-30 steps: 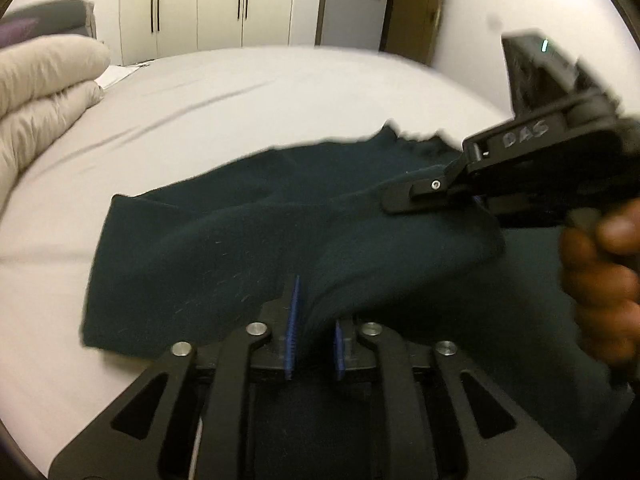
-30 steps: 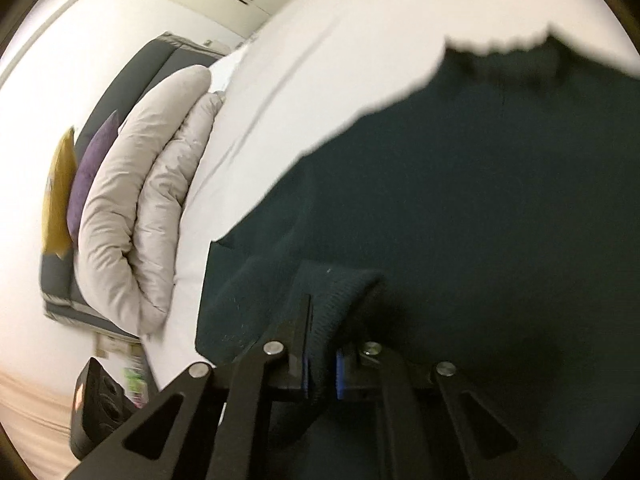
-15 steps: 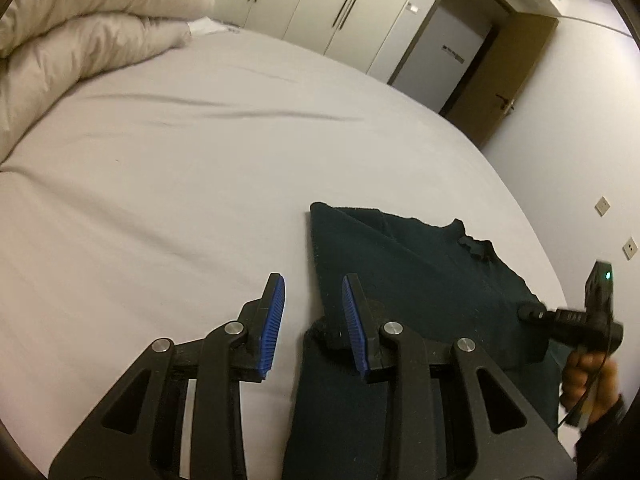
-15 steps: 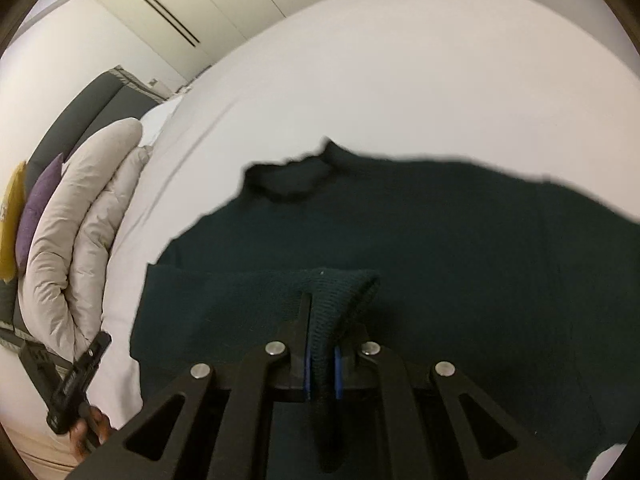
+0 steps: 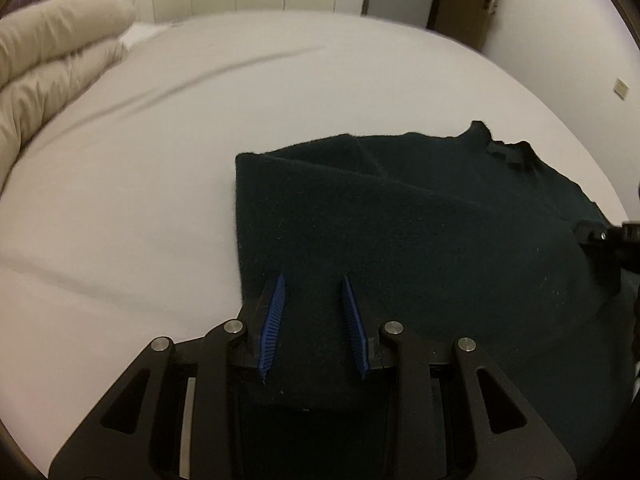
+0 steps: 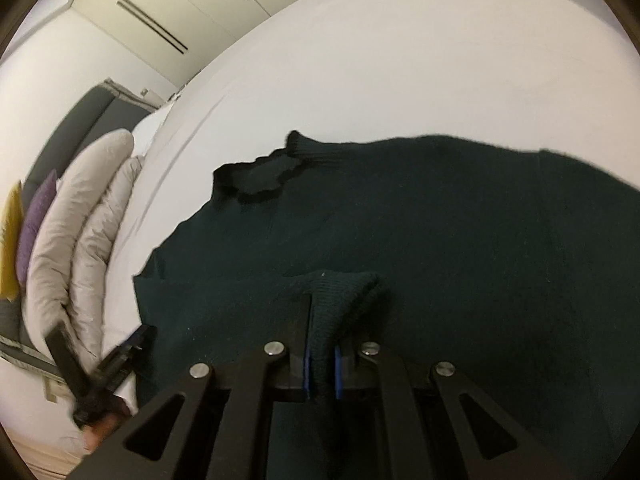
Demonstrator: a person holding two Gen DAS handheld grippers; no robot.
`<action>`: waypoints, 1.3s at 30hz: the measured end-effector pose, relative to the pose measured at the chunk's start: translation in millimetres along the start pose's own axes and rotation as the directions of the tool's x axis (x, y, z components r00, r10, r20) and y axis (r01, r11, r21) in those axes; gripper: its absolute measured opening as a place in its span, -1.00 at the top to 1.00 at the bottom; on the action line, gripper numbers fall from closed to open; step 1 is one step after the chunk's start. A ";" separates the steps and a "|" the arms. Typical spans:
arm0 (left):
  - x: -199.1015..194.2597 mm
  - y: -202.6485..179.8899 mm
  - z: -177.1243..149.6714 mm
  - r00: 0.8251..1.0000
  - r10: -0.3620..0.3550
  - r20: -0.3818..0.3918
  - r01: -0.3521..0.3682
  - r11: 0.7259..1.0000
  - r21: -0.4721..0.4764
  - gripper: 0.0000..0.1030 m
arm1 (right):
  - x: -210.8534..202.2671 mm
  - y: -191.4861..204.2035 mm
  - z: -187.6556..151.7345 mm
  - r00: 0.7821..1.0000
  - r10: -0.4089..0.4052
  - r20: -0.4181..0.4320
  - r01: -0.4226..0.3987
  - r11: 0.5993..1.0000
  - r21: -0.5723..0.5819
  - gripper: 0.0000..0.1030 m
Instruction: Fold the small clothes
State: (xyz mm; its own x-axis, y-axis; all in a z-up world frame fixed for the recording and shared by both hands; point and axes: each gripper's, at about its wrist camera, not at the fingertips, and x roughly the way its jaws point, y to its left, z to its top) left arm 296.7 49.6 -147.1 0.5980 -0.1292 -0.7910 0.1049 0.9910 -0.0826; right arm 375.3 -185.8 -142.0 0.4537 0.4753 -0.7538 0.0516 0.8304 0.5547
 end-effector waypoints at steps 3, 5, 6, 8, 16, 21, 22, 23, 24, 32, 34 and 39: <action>-0.6 3.6 -1.8 1.000 -0.017 0.004 0.017 1.000 -0.007 0.43 | -5.1 -4.1 -3.9 1.000 0.027 0.000 -0.026 0.999 0.031 0.77; -0.4 5.4 -3.3 1.000 -0.020 -0.005 0.020 1.000 -0.007 0.43 | -15.9 0.9 -11.0 1.000 0.006 0.006 -0.006 0.999 0.032 0.60; -0.4 5.8 -4.0 1.000 -0.022 -0.002 0.022 1.000 -0.008 0.43 | -21.2 4.6 -15.2 1.000 -0.006 0.021 0.006 1.000 0.021 0.40; -1.3 3.7 -4.7 1.000 -0.010 0.002 0.010 1.000 0.000 0.43 | -26.0 17.0 -24.8 0.997 -0.059 0.043 0.061 0.997 -0.042 0.24; -1.8 5.1 -8.7 1.000 -0.018 0.022 0.018 1.000 -0.001 0.43 | -32.6 1.7 -24.6 0.971 -0.224 0.090 0.232 0.968 -0.096 0.76; -1.3 4.6 -10.3 1.000 -0.011 0.027 0.011 1.000 0.003 0.43 | -78.8 -2.5 -32.0 0.903 -0.365 0.225 0.358 0.931 0.074 0.66; -1.1 3.4 -10.5 1.000 -0.005 0.028 0.005 1.000 0.007 0.43 | -84.4 9.7 -35.8 0.921 -0.284 0.267 0.278 0.959 0.062 0.66; -1.0 2.1 -10.7 1.000 0.002 0.029 -0.003 1.000 0.012 0.43 | -80.0 24.3 -37.2 0.937 -0.225 0.268 0.231 0.973 0.011 0.66; -1.0 1.1 -10.9 1.000 0.008 0.030 -0.008 1.000 0.017 0.43 | -71.2 37.8 -39.4 0.954 -0.172 0.245 0.187 0.982 -0.039 0.66; -0.4 5.1 -12.2 0.999 -0.017 0.037 0.017 1.000 0.004 0.42 | 7.6 24.0 -56.8 0.994 0.096 0.045 -0.095 0.995 -0.021 1.00; 0.1 4.9 -12.4 0.999 -0.015 0.038 0.015 1.000 0.007 0.42 | -3.7 -6.9 -55.3 0.980 0.187 0.063 -0.191 0.979 0.069 1.00; -0.6 4.6 -11.6 0.999 -0.006 0.036 0.006 1.000 0.011 0.42 | -76.4 -83.6 -55.8 0.976 -0.020 0.217 -0.026 0.979 0.204 1.00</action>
State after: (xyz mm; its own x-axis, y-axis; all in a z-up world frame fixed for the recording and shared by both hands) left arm 287.6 54.6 -154.0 0.6259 -0.1366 -0.7679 0.1169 0.9899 -0.0808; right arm 286.7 -275.3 -150.4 0.6350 0.3844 -0.6701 0.2201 0.7414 0.6339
